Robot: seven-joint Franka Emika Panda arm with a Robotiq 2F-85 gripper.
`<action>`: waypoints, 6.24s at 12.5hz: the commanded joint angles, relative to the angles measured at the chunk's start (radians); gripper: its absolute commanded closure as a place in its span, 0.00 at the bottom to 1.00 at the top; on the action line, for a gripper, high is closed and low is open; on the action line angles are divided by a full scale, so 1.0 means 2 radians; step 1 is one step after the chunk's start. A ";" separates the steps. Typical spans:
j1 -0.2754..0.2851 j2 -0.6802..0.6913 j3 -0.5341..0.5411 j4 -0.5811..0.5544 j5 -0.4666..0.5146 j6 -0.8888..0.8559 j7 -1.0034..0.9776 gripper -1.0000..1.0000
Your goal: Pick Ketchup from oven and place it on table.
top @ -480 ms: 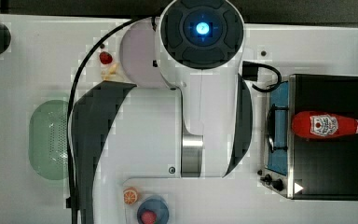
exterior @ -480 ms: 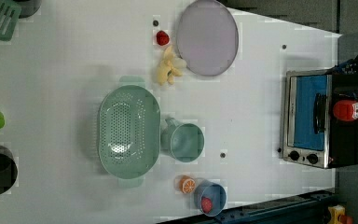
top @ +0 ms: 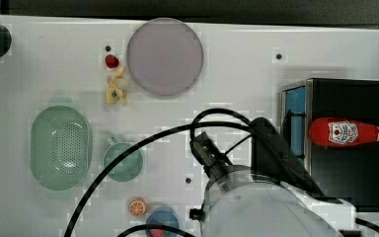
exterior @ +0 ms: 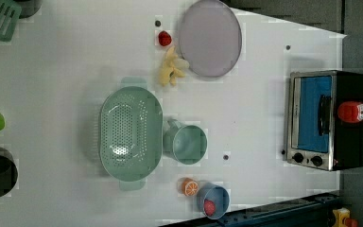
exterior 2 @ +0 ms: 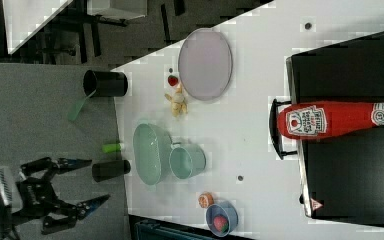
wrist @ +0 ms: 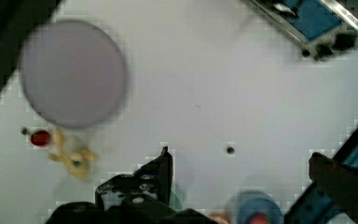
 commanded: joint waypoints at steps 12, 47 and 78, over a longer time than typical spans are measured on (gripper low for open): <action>-0.022 0.200 -0.234 -0.012 0.010 0.218 -0.002 0.00; 0.088 0.255 -0.080 -0.003 0.020 0.170 0.014 0.38; 0.093 0.220 -0.074 0.138 0.019 0.007 0.019 0.00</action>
